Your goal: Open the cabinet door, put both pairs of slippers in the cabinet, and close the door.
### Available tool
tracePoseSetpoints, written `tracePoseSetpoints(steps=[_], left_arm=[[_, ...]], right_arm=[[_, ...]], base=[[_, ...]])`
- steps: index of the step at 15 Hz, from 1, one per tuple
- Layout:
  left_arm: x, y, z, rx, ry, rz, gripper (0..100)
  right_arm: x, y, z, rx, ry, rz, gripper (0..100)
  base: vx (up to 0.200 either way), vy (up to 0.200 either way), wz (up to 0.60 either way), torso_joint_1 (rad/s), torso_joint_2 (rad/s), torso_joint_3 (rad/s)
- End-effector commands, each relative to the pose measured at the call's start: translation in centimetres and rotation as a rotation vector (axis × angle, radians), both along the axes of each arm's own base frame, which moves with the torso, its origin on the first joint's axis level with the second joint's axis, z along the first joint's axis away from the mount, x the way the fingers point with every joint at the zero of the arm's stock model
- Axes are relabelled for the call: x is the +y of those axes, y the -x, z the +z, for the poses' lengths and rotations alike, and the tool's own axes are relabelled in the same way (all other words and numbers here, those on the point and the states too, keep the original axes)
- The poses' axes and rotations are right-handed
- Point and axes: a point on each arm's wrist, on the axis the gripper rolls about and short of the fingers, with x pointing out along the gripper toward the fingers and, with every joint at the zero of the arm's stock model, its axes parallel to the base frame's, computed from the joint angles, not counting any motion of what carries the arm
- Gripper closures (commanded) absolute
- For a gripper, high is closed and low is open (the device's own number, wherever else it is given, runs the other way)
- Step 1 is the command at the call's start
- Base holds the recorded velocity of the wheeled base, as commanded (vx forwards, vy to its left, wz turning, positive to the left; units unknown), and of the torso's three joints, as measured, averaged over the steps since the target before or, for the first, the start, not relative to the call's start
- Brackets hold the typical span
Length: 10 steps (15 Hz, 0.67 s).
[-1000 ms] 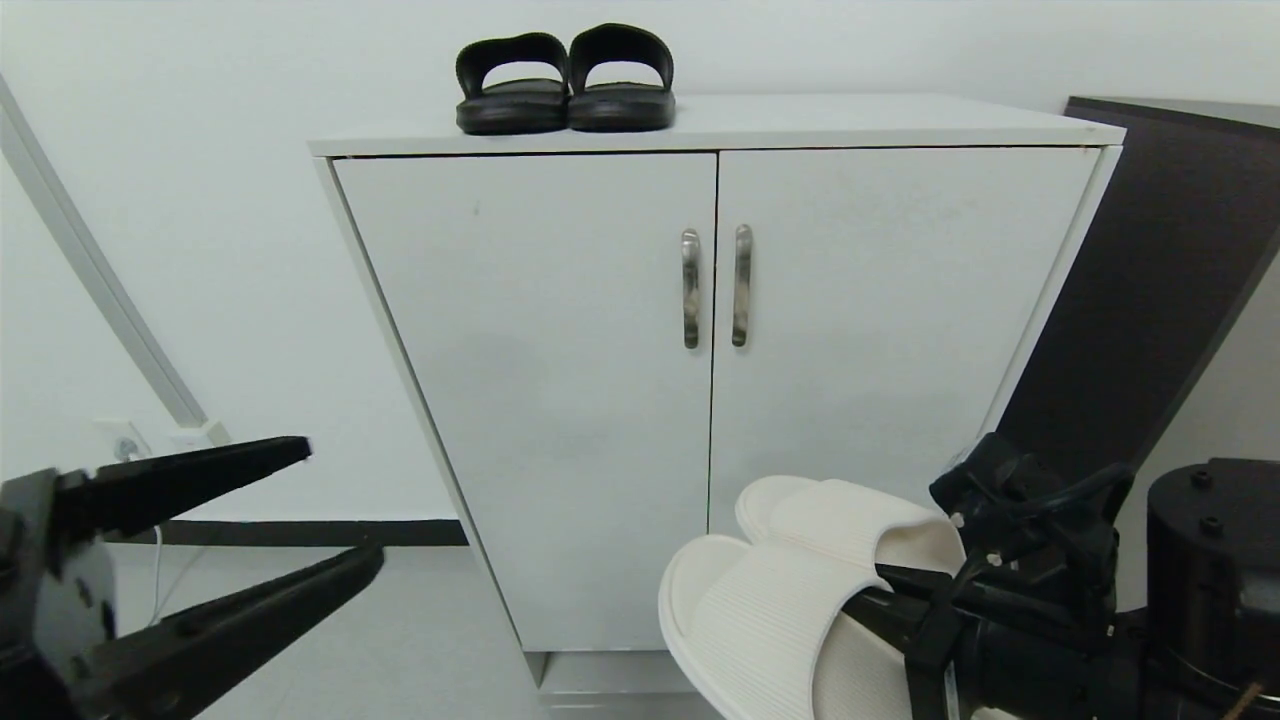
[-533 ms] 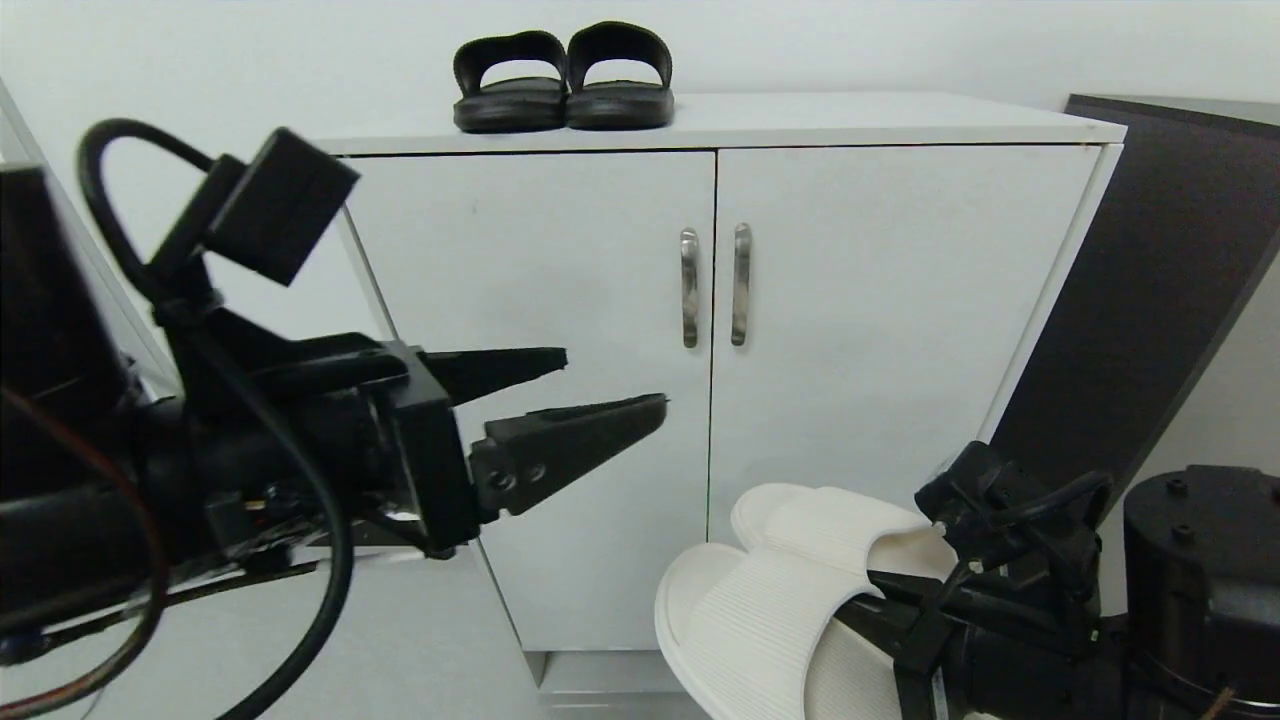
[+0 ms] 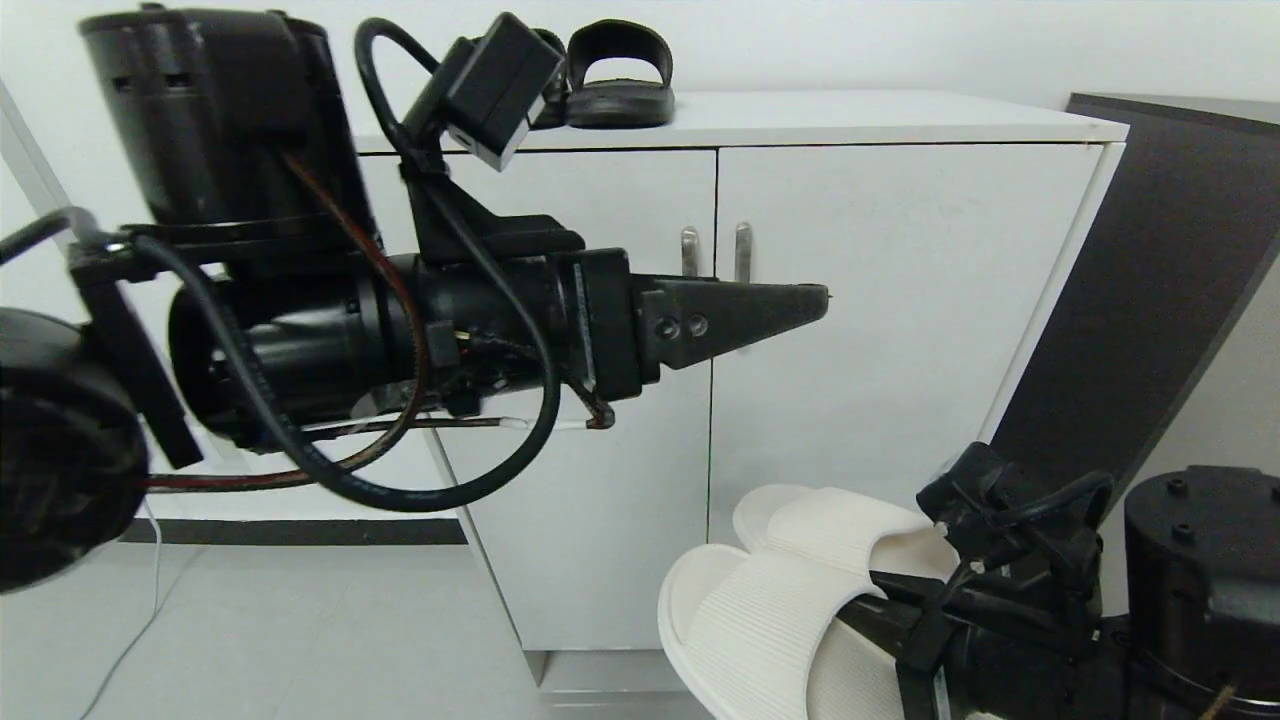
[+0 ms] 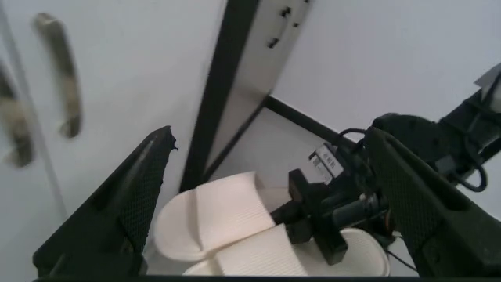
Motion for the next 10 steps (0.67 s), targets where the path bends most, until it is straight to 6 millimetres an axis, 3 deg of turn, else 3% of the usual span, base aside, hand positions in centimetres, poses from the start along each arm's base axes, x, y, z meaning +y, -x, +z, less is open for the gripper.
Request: tracePoseSetpoints(steps=[1,5,10], left_arm=[[-1.4,-1.5,-0.5,0.033,-0.002,-0.013,0],[-2.2,-2.8,0.1,0.082,0.041,0.0,0],[-3.8,-5.4,-2.1,0.094,0.02,0.102,0]], right_arm=[[0.0,0.0,0.1,-0.001,-0.003,0.0,100],[0.0,0.0,0.2,-0.004,-0.012,0.007,100],[0.1,-0.1,0.3,-0.015,-0.027,0.014,100]], base=[[0.0,0.0,0.0,0.0,0.0,0.0],[0.0,0.0,0.0,0.0,0.0,0.0],[0.0,0.0,0.0,0.0,0.0,0.0]])
